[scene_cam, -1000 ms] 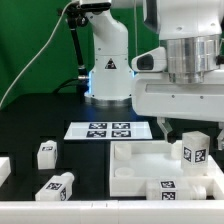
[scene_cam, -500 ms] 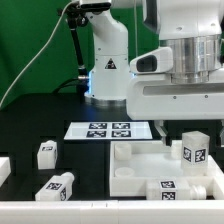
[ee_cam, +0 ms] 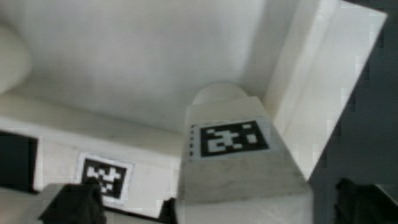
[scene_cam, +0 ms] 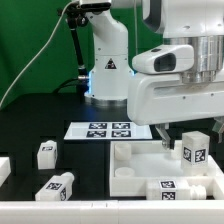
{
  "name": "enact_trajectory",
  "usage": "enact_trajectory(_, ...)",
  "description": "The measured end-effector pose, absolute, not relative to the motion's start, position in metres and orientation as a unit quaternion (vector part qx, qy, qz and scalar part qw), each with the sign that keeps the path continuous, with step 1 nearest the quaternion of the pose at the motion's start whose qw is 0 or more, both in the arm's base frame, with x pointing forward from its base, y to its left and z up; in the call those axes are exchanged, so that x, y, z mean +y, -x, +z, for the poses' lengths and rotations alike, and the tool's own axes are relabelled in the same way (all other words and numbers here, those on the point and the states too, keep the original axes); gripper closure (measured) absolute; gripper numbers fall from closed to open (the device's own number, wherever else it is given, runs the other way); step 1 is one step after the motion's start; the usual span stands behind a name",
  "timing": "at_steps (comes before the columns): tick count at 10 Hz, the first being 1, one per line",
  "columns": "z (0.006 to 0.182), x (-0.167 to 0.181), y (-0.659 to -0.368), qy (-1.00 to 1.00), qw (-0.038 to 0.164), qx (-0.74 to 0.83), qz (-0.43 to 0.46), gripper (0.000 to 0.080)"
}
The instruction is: Assemble one leg
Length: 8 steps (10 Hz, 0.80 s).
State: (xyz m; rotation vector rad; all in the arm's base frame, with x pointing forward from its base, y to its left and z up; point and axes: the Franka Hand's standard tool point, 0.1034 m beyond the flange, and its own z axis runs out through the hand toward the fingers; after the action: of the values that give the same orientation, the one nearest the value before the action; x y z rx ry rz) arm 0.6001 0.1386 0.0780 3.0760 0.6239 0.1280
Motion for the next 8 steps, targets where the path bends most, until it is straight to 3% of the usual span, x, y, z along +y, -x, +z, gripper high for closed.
enact_trajectory(3, 0.0781, 0.1359, -0.6008, -0.946, 0.013, 0.321, 0.04, 0.0151)
enact_trajectory(5, 0.0779, 0.1355, -0.6006, -0.949, 0.013, 0.314, 0.039, 0.0418)
enact_trajectory(6, 0.0778, 0.1355, -0.6005, -0.949, 0.013, 0.314, 0.039, 0.0418)
enact_trajectory(7, 0.0779, 0.1355, -0.6007, -0.95, 0.012, 0.31, 0.04, 0.0516)
enact_trajectory(8, 0.0779, 0.1355, -0.6007, -0.954, 0.012, 0.297, 0.04, 0.0515)
